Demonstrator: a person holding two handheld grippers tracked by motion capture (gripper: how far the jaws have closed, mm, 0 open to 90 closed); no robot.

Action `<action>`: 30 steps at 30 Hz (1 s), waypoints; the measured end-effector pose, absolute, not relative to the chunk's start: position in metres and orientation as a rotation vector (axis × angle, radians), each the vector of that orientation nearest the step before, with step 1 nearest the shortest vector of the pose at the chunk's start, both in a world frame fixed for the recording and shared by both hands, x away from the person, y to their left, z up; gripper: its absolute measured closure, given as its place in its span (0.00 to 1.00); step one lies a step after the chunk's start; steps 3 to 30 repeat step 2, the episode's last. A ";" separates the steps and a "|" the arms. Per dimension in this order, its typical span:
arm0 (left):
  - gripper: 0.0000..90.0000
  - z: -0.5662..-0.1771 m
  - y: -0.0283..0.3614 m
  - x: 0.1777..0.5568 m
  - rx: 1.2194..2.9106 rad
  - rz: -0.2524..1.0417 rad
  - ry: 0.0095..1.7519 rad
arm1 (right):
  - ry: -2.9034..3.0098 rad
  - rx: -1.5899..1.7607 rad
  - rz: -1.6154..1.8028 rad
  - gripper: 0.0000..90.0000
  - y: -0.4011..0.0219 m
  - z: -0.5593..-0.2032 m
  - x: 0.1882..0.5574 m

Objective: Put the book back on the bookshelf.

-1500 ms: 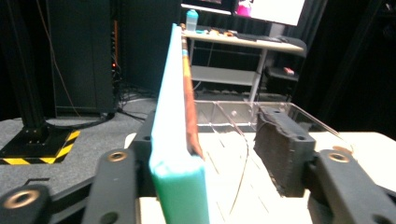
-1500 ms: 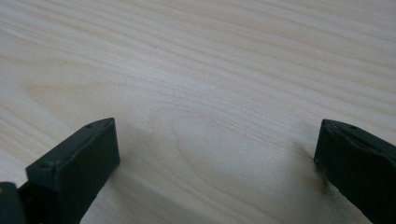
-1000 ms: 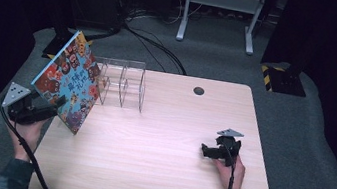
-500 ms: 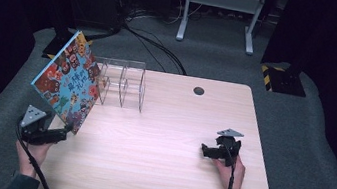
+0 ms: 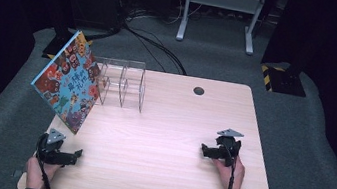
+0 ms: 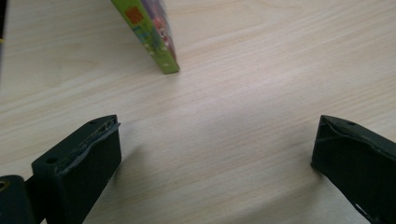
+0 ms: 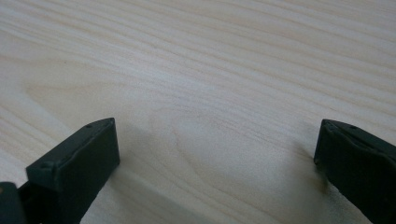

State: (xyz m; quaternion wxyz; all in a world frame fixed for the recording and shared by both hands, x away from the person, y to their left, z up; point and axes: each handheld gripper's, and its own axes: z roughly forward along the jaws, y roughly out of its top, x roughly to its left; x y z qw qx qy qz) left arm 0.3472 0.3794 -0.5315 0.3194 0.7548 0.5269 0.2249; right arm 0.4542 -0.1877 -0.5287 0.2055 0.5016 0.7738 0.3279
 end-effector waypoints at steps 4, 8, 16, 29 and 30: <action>0.01 -0.533 0.379 0.347 1.970 0.606 1.381 | 2.156 1.399 0.914 0.00 -0.188 -0.529 0.454; 0.01 -0.533 0.379 0.347 1.970 0.606 1.381 | 2.156 1.399 0.914 0.00 -0.188 -0.529 0.454; 0.01 -0.533 0.379 0.347 1.970 0.606 1.381 | 2.156 1.399 0.914 0.00 -0.188 -0.529 0.454; 0.01 -0.533 0.379 0.347 1.970 0.606 1.381 | 2.156 1.399 0.914 0.00 -0.188 -0.529 0.454; 0.01 -0.533 0.379 0.347 1.970 0.606 1.381 | 2.156 1.399 0.914 0.00 -0.188 -0.529 0.454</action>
